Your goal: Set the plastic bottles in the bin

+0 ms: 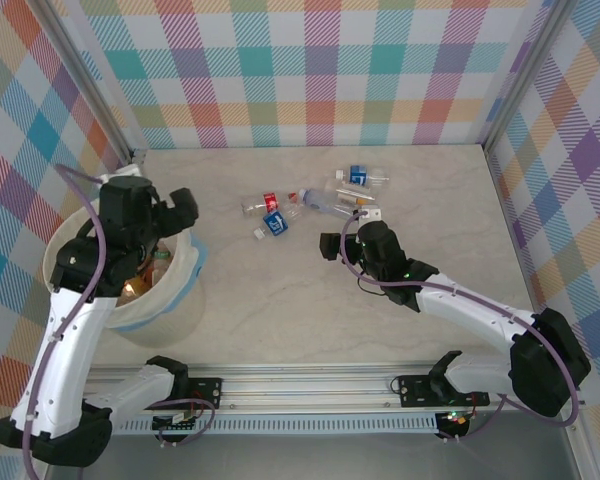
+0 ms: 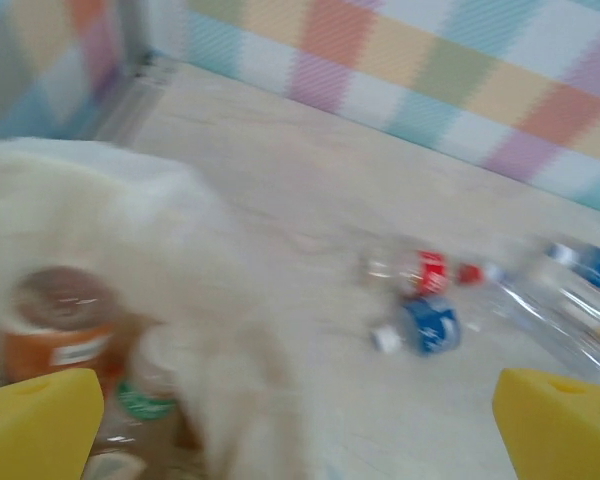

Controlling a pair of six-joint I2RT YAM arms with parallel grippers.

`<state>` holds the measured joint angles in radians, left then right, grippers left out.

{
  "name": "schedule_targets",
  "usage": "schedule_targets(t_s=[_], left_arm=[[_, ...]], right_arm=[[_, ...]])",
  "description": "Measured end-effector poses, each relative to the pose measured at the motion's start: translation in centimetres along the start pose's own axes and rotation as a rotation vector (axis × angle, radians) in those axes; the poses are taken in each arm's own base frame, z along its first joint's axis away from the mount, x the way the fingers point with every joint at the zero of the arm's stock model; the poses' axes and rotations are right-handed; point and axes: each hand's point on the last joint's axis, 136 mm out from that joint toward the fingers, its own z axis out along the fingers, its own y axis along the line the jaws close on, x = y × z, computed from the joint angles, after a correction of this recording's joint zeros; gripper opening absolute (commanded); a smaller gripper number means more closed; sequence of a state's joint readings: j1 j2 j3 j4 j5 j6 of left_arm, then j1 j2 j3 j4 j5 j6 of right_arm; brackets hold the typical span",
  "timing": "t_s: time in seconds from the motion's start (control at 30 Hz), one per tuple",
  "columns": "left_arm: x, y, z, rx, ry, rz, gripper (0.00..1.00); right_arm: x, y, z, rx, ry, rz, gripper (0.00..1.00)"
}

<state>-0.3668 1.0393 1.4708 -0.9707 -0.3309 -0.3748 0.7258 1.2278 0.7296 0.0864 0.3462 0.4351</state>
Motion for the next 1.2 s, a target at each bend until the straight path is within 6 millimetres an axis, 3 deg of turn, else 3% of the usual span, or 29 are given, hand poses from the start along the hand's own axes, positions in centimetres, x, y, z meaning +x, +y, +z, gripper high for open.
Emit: schedule_targets(t_s=[0.13,0.2,0.27,0.47,0.63,0.77,0.93,1.2], left_arm=[[1.8,-8.4,1.7,0.178,0.061,0.179,1.0],[3.4,-11.3,3.6,0.217,0.105,0.246,1.0],[5.3,-13.3,6.0,0.243,0.154,0.301,1.0],[9.7,-15.9,12.7,0.252,0.267,0.387,1.0],[12.6,-15.6,19.0,0.249,0.379,0.347,1.0],[14.3,-14.3,22.8,0.235,0.441,0.342,1.0],[16.2,-13.0,25.8,0.224,0.489,0.391,1.0],[17.7,-13.5,28.8,0.311,0.492,0.455,0.99]], right_arm=[[0.0,0.1,0.0,-0.007,0.001,0.007,1.0],[0.0,0.1,0.0,-0.007,0.001,0.008,1.0],[-0.2,0.1,-0.2,-0.009,-0.006,0.01,1.0],[-0.8,1.5,-2.1,-0.131,-0.049,-0.007,1.0],[-1.4,3.3,-4.2,-0.251,-0.073,-0.066,1.0],[-2.0,3.3,-6.0,-0.279,-0.124,-0.098,1.0],[-1.3,2.5,-7.6,-0.286,-0.152,-0.15,1.0],[-1.6,3.0,-11.0,-0.353,-0.192,-0.274,1.0]])
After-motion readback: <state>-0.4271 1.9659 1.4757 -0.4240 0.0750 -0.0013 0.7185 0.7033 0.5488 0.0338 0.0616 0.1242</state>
